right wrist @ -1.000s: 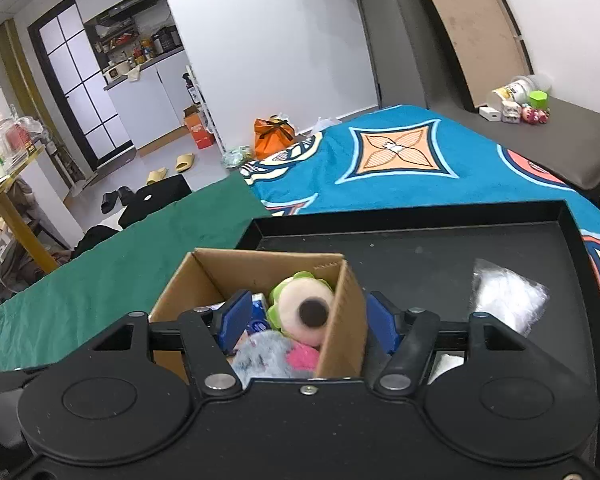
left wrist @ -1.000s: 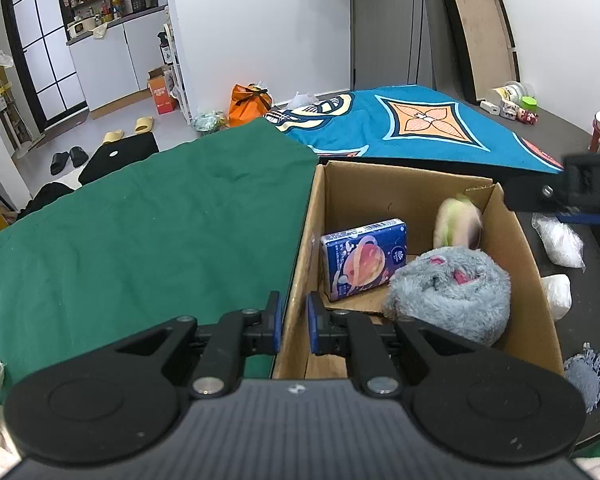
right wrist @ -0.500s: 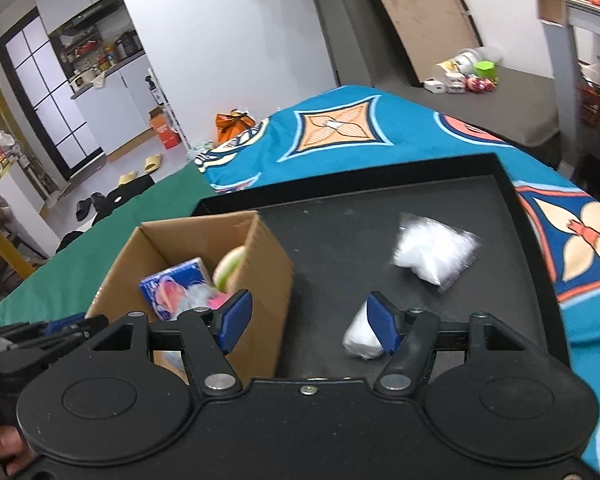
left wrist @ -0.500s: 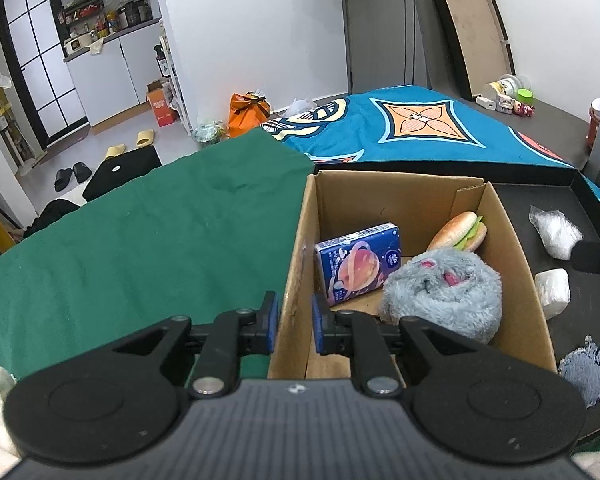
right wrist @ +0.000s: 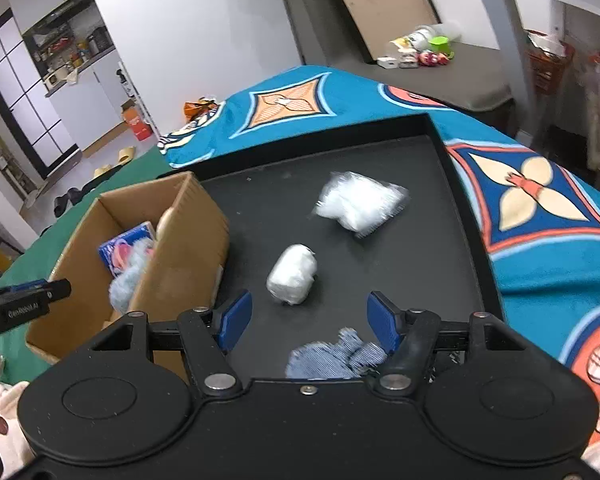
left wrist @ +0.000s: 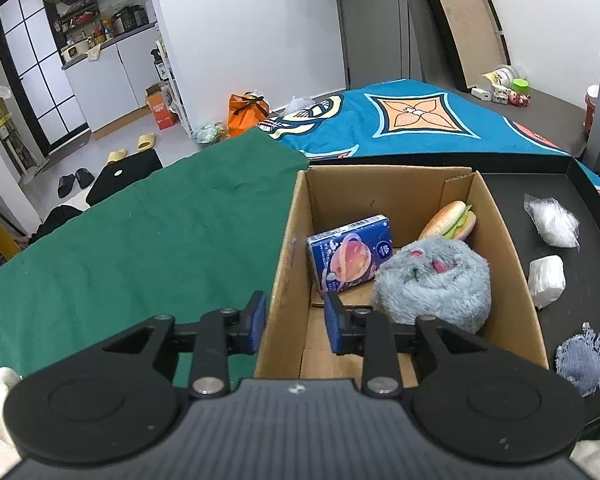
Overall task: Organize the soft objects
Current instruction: 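Reach the right tool to the black stitched plush and close on it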
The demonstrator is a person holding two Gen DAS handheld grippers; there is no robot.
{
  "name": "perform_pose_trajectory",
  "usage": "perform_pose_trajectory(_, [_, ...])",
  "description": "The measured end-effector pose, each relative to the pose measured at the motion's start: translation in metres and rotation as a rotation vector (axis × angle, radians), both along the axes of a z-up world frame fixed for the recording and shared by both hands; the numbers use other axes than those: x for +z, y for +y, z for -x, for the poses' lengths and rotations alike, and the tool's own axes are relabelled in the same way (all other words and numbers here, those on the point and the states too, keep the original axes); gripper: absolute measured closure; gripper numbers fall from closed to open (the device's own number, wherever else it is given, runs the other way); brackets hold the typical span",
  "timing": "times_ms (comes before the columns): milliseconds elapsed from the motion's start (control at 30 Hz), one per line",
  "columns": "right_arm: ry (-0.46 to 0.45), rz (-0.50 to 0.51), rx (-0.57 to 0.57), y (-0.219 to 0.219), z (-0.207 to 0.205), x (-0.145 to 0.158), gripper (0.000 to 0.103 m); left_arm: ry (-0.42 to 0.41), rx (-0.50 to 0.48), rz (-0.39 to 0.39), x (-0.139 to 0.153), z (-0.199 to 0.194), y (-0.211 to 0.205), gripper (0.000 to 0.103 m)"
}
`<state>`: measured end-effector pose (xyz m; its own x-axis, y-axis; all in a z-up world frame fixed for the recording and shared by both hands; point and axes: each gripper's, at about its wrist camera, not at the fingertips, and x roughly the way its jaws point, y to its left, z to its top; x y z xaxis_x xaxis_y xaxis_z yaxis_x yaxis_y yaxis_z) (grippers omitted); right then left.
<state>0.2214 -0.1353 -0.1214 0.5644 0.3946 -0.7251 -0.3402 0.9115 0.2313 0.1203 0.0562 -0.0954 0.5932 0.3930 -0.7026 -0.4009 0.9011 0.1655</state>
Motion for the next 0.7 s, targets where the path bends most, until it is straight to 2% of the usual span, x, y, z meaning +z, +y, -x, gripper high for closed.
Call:
perform_pose_trajectory(333, [0.006, 0.041, -0.030, -0.029, 0.011, -0.016, 0.040, 0.016, -0.021, -0.024, -0.002, -0.003, -0.012, 0.052])
perform_pose_trajectory(700, [0.039, 0.065, -0.081, -0.052, 0.008, -0.038, 0.040, 0.035, -0.020, -0.055, -0.004, -0.007, -0.018, 0.049])
